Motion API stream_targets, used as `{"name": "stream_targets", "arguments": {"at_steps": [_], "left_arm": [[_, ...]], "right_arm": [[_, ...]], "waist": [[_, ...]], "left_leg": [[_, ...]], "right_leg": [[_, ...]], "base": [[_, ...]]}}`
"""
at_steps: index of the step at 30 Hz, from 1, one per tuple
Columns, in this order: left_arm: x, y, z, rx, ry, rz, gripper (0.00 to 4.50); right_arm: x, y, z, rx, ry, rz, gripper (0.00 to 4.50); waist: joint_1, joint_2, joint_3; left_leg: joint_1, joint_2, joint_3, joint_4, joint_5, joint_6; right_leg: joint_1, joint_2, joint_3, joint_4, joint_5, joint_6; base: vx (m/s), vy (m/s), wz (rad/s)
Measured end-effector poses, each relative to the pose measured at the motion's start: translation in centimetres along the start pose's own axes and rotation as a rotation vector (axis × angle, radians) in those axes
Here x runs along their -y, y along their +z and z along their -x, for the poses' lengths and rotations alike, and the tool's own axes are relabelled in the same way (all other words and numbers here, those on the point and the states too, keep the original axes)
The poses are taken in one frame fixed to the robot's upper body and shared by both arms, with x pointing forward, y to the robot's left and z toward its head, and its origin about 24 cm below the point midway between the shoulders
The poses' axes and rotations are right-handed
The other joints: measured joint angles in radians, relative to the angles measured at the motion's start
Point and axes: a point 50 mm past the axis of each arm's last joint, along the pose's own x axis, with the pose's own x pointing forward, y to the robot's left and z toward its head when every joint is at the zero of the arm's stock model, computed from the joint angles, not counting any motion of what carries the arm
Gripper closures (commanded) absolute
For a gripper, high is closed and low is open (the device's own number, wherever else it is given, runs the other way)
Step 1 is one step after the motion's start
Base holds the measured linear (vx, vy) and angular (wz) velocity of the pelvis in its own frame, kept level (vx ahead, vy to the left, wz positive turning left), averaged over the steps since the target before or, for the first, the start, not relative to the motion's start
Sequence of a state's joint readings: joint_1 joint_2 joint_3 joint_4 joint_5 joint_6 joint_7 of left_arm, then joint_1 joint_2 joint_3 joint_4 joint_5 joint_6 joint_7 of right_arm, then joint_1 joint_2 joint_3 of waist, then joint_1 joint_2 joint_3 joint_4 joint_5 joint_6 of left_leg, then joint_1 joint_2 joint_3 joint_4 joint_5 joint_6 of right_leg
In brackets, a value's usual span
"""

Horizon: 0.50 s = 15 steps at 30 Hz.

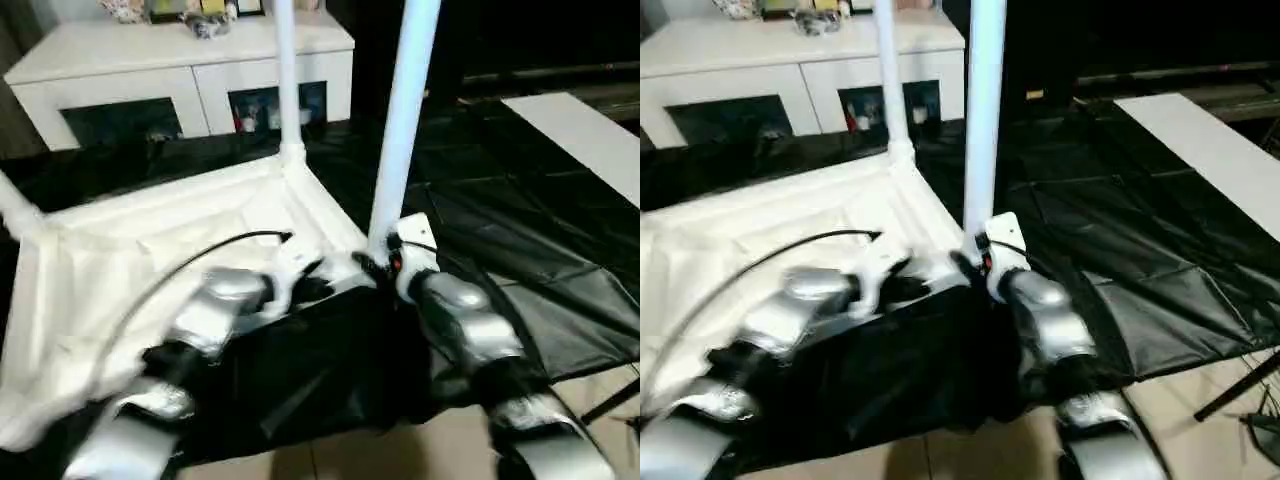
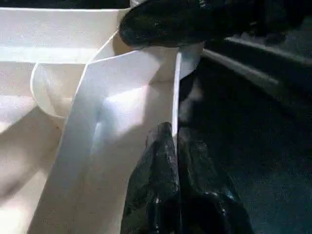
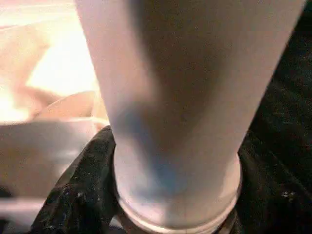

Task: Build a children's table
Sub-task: Rotate leg to tighten

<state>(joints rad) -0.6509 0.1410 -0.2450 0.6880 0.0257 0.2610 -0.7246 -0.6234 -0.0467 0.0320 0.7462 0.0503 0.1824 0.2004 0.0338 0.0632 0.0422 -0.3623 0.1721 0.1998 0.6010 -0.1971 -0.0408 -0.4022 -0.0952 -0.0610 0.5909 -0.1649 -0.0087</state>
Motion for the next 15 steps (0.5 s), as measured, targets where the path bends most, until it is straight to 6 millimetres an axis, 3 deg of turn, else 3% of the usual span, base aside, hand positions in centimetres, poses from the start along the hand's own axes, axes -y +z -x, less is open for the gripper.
{"name": "stream_targets", "arguments": {"at_steps": [3, 5, 7, 11, 15], "left_arm": [[0.2, 0.3, -0.7, 0.001, 0.026, 0.017, 4.50], [0.2, 0.3, -0.7, 0.003, 0.027, 0.014, 4.50], [0.0, 0.3, -0.7, 0.004, 0.031, 0.006, 4.50], [-1.2, -0.2, 0.7, -0.002, 0.047, -0.016, 4.50], [-1.6, -0.9, 2.3, -0.012, -0.016, -0.044, 4.50]], "right_arm": [[-0.3, 0.2, -0.6, 0.002, -0.083, -0.015, 1.80], [-0.3, 0.2, -0.6, 0.017, -0.081, -0.014, 1.24], [-0.3, 0.2, -0.6, 0.024, -0.071, -0.008, 1.08], [-1.0, 0.4, -0.4, 0.038, 0.065, 0.017, 0.75], [0.1, 0.5, 0.9, 0.024, 0.254, 0.111, 0.75]], "waist": [[0.000, 0.006, -0.004], [0.001, 0.006, -0.004], [0.001, 0.008, -0.005], [-0.007, 0.003, -0.002], [-0.005, 0.001, -0.003]], "left_leg": [[-0.001, -0.001, 0.000, -0.002, 0.000, 0.000], [-0.002, -0.001, 0.000, -0.004, 0.000, 0.000], [-0.003, -0.001, 0.000, -0.004, 0.000, 0.000], [-0.006, 0.000, -0.005, -0.004, 0.000, 0.000], [-0.005, 0.002, -0.005, -0.007, 0.000, 0.000]], "right_leg": [[0.001, 0.000, 0.000, -0.004, 0.000, 0.000], [0.001, 0.000, 0.000, -0.006, 0.000, 0.001], [0.000, 0.000, 0.000, -0.006, 0.000, 0.001], [-0.002, 0.000, -0.004, -0.006, 0.002, 0.001], [-0.004, 0.002, -0.005, -0.006, 0.003, 0.000]], "base": [[0.000, 0.000, 0.00], [0.000, 0.000, 0.00], [0.000, 0.000, 0.00], [0.000, 0.000, 0.00], [0.000, 0.000, 0.00]]}}
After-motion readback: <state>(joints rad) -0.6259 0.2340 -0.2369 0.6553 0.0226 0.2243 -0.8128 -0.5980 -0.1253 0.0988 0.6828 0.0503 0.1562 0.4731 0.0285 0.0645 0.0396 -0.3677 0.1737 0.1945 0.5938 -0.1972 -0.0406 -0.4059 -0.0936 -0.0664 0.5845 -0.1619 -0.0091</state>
